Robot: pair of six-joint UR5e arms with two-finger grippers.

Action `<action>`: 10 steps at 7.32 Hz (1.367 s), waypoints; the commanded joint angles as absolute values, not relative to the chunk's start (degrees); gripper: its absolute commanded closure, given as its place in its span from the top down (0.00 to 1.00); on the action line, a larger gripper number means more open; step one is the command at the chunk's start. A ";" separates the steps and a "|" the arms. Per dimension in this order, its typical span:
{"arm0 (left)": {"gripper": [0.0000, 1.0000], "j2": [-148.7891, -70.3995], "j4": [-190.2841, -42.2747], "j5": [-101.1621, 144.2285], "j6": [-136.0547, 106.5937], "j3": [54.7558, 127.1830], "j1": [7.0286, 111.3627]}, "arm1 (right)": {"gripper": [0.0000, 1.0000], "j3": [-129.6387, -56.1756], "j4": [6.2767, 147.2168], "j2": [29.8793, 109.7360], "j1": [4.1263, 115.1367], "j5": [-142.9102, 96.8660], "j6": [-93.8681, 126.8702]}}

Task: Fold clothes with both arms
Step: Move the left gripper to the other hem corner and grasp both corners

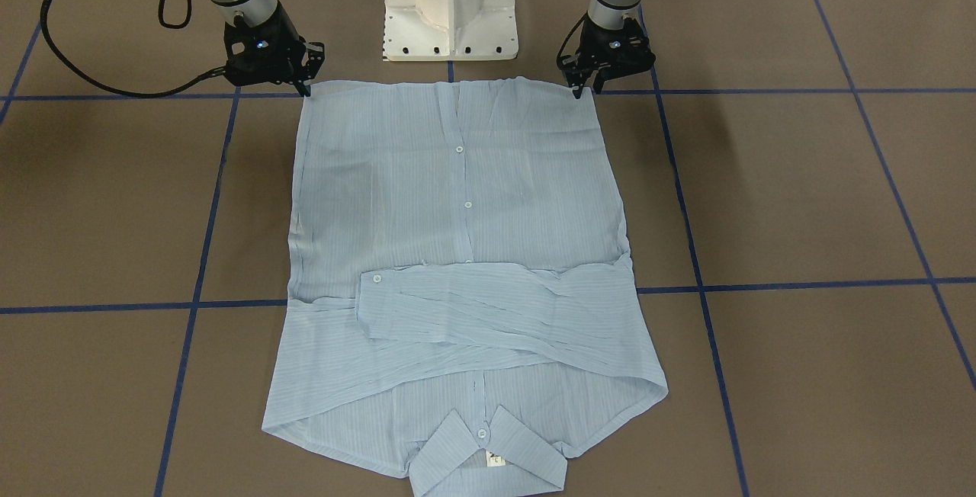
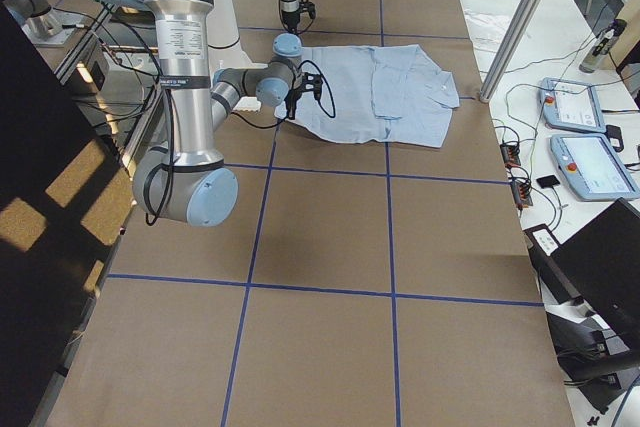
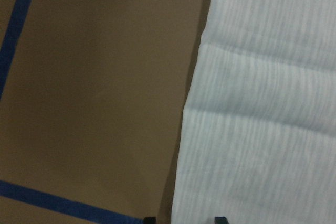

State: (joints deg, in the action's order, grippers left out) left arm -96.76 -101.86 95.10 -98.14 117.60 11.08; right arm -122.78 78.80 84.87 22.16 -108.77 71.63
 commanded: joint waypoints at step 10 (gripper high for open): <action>0.00 -96.16 -101.78 95.71 -96.86 122.15 12.74 | 0.00 -123.13 78.84 84.73 24.86 -110.11 71.63</action>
State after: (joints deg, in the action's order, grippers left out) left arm -96.55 -101.85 95.66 -97.46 120.14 11.83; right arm -123.11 78.80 84.95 23.61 -109.15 71.63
